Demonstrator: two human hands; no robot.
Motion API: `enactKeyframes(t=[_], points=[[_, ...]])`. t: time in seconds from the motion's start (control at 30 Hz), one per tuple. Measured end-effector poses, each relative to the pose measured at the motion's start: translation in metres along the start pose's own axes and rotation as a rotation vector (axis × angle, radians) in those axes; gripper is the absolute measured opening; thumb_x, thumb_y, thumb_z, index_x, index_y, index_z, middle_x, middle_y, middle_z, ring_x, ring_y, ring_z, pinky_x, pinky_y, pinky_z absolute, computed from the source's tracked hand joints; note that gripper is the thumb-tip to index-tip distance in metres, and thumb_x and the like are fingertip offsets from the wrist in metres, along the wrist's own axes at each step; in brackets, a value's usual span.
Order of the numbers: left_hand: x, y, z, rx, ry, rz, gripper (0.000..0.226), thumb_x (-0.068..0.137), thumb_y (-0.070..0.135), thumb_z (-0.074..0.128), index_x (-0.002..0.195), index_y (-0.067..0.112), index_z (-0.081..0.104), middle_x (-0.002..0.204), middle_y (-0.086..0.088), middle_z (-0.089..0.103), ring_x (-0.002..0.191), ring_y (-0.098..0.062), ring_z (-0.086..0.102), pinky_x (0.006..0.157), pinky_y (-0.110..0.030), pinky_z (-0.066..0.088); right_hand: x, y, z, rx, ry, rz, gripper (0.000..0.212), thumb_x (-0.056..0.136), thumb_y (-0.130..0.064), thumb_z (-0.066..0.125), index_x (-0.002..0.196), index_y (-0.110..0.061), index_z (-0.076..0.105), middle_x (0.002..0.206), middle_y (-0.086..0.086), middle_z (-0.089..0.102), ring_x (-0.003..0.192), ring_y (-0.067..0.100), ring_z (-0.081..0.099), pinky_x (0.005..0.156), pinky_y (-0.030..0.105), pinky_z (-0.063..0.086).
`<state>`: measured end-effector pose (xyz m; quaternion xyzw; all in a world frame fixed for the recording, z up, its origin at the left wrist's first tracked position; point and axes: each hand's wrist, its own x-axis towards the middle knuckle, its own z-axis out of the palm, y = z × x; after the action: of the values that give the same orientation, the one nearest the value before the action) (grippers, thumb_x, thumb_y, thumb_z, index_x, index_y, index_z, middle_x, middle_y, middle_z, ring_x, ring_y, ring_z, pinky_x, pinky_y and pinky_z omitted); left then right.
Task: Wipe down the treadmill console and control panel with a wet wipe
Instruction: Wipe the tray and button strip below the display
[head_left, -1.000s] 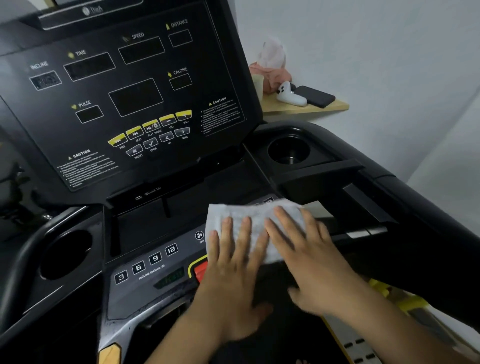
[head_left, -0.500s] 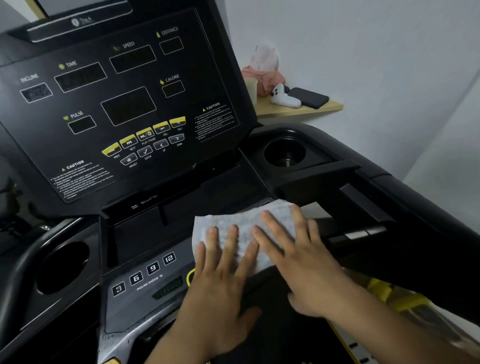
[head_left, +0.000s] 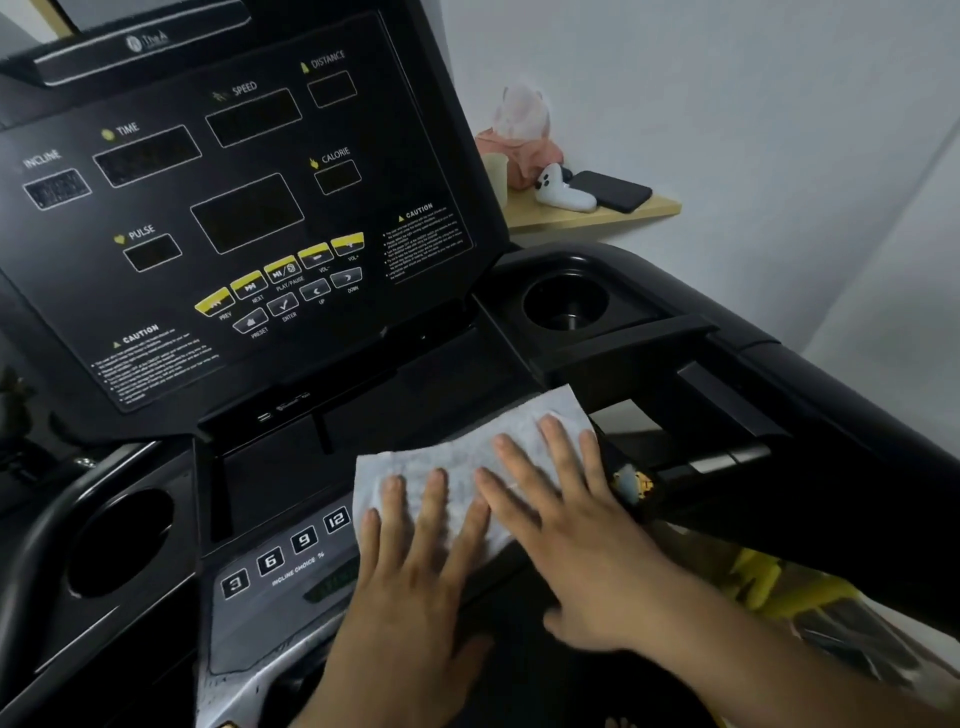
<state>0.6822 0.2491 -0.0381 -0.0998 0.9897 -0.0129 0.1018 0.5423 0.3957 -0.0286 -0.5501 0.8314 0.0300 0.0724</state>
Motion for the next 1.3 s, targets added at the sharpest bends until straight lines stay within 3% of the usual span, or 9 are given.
enactKeyframes(t=[0.2,0.37,0.43,0.53,0.63,0.73,0.93,1.13,1.3], points=[[0.034,0.002,-0.027,0.011,0.064,-0.141,0.103,0.082,0.071,0.033,0.151,0.025,-0.028,0.156,-0.013,-0.037,0.136,-0.047,-0.042,0.114,-0.058,-0.020,0.048,0.016,-0.021,0.045,-0.001,0.029,0.127,0.072,-0.050,0.072,0.147,-0.030,-0.029,0.153,0.004,-0.043,0.133,0.044,-0.044,0.111,0.067,-0.014],[-0.006,0.009,-0.003,-0.019,0.007,-0.036,0.115,0.059,0.074,0.051,0.158,0.024,0.019,0.161,-0.024,0.019,0.143,-0.057,0.011,0.111,-0.065,0.020,-0.007,0.001,0.008,0.092,0.058,-0.040,0.125,0.075,-0.051,0.069,0.149,-0.027,-0.028,0.151,0.006,-0.045,0.133,0.038,-0.046,0.113,0.057,-0.020],[-0.014,0.012,0.009,0.036,-0.003,0.023,0.123,0.044,0.076,0.061,0.152,0.023,0.037,0.154,-0.026,0.034,0.136,-0.059,0.027,0.100,-0.070,0.023,-0.028,0.005,0.020,0.072,0.105,-0.055,0.128,0.064,-0.053,0.076,0.156,-0.027,-0.010,0.162,0.007,-0.023,0.145,0.041,-0.025,0.115,0.054,-0.010],[-0.002,0.022,-0.001,0.073,-0.005,0.036,0.119,0.057,0.075,0.062,0.158,0.030,0.018,0.163,-0.025,0.006,0.142,-0.062,0.005,0.105,-0.076,0.010,-0.031,0.022,0.030,0.051,0.116,0.026,0.132,0.049,-0.048,0.085,0.157,-0.018,0.014,0.165,0.013,0.004,0.148,0.045,0.002,0.114,0.057,0.010],[0.025,0.029,-0.018,0.083,0.095,0.028,0.106,0.084,0.069,0.047,0.150,0.034,-0.028,0.153,-0.017,-0.042,0.134,-0.054,-0.040,0.107,-0.072,-0.018,-0.003,0.029,0.018,0.036,0.173,0.136,0.129,0.063,-0.048,0.080,0.156,-0.019,-0.006,0.163,0.015,-0.013,0.147,0.044,-0.014,0.120,0.055,0.001],[0.041,0.030,-0.020,0.064,0.136,-0.021,0.105,0.087,0.063,0.048,0.152,0.028,-0.025,0.158,-0.015,-0.033,0.138,-0.048,-0.039,0.112,-0.067,-0.016,0.018,0.022,0.011,0.065,0.172,0.223,0.125,0.077,-0.050,0.071,0.148,-0.018,-0.027,0.157,0.015,-0.032,0.143,0.044,-0.026,0.119,0.057,-0.006],[0.018,0.010,0.007,0.066,0.210,0.028,0.103,0.072,0.021,0.065,0.159,0.024,0.010,0.165,-0.018,0.010,0.149,-0.049,0.003,0.119,-0.061,0.014,-0.024,0.004,0.039,0.079,0.168,0.073,0.134,0.046,-0.043,0.088,0.155,-0.008,0.017,0.162,0.023,0.005,0.148,0.044,0.002,0.114,0.057,0.014],[0.024,0.005,-0.021,0.130,0.071,0.069,0.099,0.089,0.018,0.044,0.145,0.029,-0.037,0.157,-0.010,-0.038,0.138,-0.043,-0.041,0.117,-0.060,-0.014,0.013,0.014,0.009,0.015,0.158,0.129,0.123,0.080,-0.048,0.069,0.147,-0.012,-0.027,0.154,0.022,-0.035,0.140,0.043,-0.034,0.119,0.056,-0.009],[0.002,0.000,0.008,-0.005,0.271,0.036,0.079,0.085,0.029,0.034,0.158,0.011,0.010,0.165,-0.021,0.004,0.151,-0.043,-0.002,0.117,-0.061,0.023,0.003,-0.017,0.015,0.010,0.144,-0.005,0.120,0.082,-0.049,0.065,0.148,-0.008,-0.027,0.153,0.021,-0.037,0.139,0.040,-0.037,0.118,0.054,-0.012]])
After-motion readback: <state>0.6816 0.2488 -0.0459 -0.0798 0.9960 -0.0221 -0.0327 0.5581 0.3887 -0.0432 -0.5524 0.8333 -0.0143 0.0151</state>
